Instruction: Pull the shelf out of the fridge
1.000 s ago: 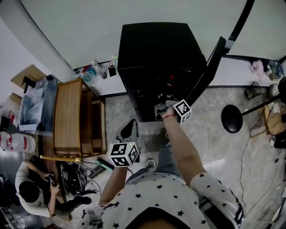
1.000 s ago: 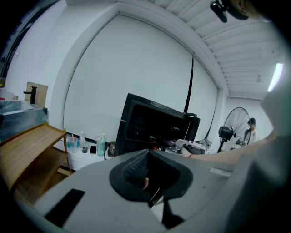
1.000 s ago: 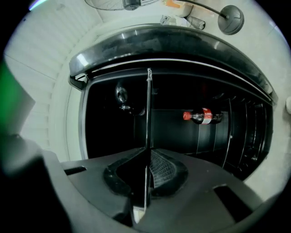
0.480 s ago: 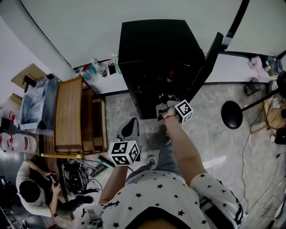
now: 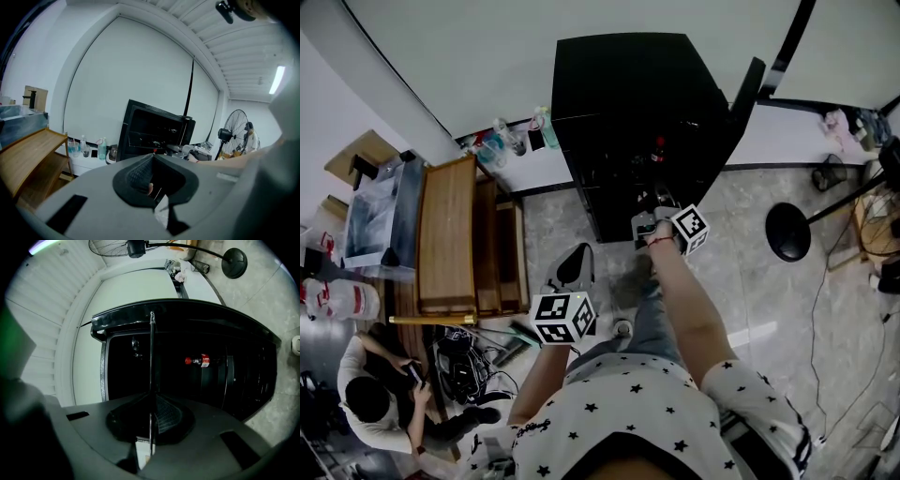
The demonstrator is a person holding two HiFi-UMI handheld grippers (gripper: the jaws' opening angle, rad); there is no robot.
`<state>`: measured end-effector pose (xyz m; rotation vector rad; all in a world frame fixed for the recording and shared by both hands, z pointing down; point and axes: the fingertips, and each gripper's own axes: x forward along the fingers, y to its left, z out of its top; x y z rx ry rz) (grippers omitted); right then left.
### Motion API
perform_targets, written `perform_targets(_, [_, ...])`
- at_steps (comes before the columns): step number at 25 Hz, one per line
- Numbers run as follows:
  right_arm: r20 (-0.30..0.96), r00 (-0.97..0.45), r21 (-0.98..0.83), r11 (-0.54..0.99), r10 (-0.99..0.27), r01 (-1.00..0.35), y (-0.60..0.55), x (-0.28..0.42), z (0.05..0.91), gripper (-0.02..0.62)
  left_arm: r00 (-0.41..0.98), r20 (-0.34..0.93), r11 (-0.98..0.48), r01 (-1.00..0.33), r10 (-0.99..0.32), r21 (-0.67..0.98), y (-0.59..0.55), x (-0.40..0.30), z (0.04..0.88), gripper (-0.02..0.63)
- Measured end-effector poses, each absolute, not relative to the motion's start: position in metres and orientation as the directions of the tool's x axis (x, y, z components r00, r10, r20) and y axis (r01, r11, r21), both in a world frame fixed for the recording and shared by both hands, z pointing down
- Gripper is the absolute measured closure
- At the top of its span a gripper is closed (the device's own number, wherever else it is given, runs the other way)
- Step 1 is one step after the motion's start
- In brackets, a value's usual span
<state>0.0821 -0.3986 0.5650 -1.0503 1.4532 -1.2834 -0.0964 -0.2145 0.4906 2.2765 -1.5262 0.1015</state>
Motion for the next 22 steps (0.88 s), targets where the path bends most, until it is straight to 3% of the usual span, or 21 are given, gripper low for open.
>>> perform_targets(22, [-0.098,-0.255,-0.994,0.105,-0.962,-0.012,-0.358,0.086,0.562,0.58,0.386,0.266,-0.309,-0.906,-0.883,0.288,-0.185,-0.084,0.487,0.594])
